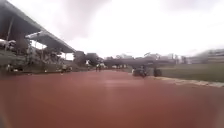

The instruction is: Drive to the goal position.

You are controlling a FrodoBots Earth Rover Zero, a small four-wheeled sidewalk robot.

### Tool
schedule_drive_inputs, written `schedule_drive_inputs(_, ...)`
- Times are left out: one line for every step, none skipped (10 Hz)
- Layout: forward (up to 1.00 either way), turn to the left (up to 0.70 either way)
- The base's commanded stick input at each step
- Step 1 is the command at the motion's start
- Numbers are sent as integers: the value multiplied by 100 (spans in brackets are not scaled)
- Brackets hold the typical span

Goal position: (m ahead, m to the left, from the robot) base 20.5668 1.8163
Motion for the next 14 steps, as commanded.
schedule_drive_inputs(50,30)
schedule_drive_inputs(50,13)
schedule_drive_inputs(50,2)
schedule_drive_inputs(50,2)
schedule_drive_inputs(50,2)
schedule_drive_inputs(50,2)
schedule_drive_inputs(50,2)
schedule_drive_inputs(50,2)
schedule_drive_inputs(50,2)
schedule_drive_inputs(50,2)
schedule_drive_inputs(50,2)
schedule_drive_inputs(50,2)
schedule_drive_inputs(50,2)
schedule_drive_inputs(50,2)
